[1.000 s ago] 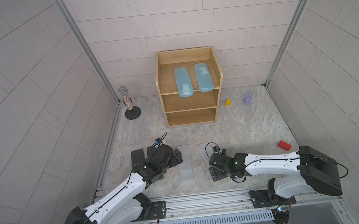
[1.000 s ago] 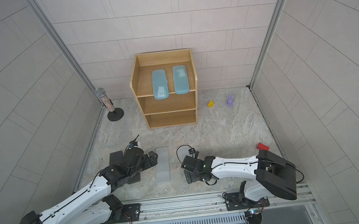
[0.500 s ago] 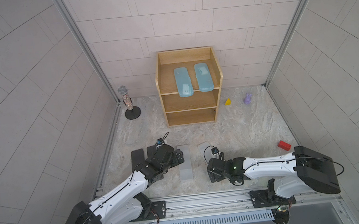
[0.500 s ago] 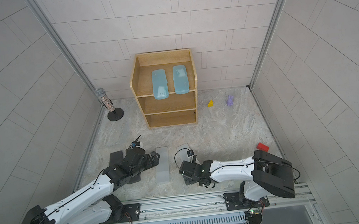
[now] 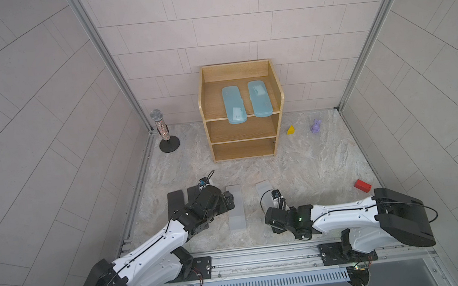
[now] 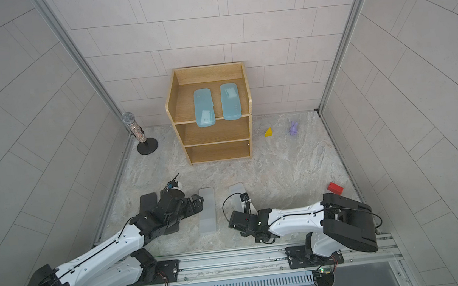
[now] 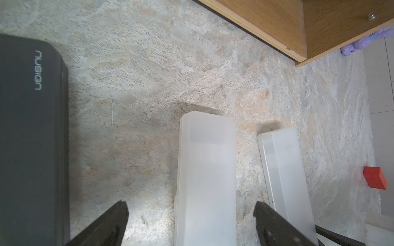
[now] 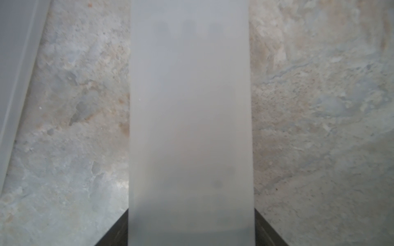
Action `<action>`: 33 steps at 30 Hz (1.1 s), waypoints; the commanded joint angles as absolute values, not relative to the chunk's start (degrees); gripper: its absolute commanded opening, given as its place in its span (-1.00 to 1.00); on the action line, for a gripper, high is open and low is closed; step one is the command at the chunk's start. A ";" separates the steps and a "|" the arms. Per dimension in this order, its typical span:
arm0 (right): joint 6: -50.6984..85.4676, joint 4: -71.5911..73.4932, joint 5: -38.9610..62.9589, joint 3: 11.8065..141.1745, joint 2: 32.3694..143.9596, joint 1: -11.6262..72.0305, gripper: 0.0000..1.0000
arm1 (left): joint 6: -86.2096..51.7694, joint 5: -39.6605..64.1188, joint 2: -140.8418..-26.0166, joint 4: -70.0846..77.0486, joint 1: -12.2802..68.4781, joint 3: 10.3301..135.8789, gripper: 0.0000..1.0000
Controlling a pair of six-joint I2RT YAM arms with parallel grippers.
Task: Place the pencil cases on the shelf according to color
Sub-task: Pick up the pencil case from the center of the board, then place the pencil case on the shelf.
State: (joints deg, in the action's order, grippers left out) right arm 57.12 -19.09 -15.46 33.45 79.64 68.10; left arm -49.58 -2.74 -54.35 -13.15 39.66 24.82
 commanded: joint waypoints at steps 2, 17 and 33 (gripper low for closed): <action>58.05 -25.57 -15.96 32.35 74.28 68.68 0.04 | -48.96 -4.07 -53.46 -15.56 39.82 26.00 0.99; 57.36 -31.27 -21.97 30.26 52.02 68.49 -0.07 | -48.84 -4.25 -58.74 -13.74 39.64 30.92 0.99; 46.73 -25.13 -18.79 39.55 51.87 56.09 -0.09 | -44.03 -2.05 -65.83 -11.91 36.74 39.37 0.99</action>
